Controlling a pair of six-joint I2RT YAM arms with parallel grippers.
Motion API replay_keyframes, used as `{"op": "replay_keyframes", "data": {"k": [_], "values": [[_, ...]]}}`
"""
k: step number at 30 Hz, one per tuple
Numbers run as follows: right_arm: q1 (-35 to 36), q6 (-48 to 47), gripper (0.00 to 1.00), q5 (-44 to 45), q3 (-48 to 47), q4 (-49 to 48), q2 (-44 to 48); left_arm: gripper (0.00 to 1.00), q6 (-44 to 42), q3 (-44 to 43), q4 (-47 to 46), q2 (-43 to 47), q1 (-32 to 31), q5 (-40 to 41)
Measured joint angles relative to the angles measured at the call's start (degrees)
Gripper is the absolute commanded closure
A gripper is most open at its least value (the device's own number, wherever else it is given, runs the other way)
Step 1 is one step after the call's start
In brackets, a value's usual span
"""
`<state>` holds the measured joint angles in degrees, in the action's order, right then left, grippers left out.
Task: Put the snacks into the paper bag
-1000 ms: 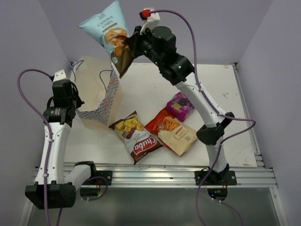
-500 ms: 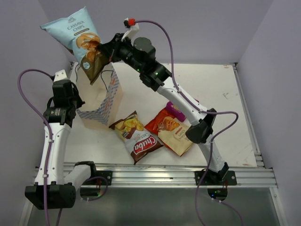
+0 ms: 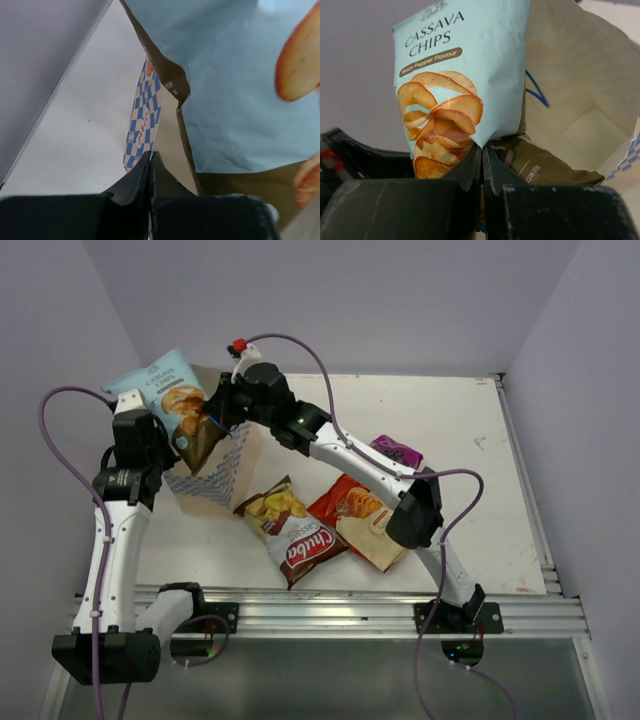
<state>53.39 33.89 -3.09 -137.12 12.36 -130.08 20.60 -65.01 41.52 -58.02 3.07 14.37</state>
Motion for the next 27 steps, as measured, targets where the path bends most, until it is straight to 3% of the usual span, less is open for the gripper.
{"op": "replay_keyframes", "data": {"k": [7, 9, 11, 13, 20, 27], "values": [[0.9, -4.9, 0.97, 5.2, 6.8, 7.8, 3.5, 1.00, 0.0, 0.0, 0.3, 0.0, -0.4, 0.9], [1.4, -6.6, 0.78, 6.8, 6.8, 9.6, 4.5, 1.00, 0.0, 0.0, 0.3, 0.0, -0.6, 0.9], [1.9, -8.3, 0.32, 8.2, 6.7, 11.1, 5.6, 1.00, 0.0, 0.0, 0.2, 0.0, -0.9, 0.9], [2.5, -10.5, 0.01, 8.8, 5.7, 11.8, 6.1, 1.00, 0.0, 0.0, 0.2, 0.0, -1.1, 0.9], [3.3, -16.3, 0.01, 10.2, -2.0, 13.0, 7.0, 1.00, 0.0, 0.0, 0.1, 0.0, -1.7, 0.9], [3.3, -20.7, 0.01, 12.9, -1.4, 13.6, 15.6, 1.00, 0.0, 0.0, 0.1, 0.0, -2.0, 0.9]]}}
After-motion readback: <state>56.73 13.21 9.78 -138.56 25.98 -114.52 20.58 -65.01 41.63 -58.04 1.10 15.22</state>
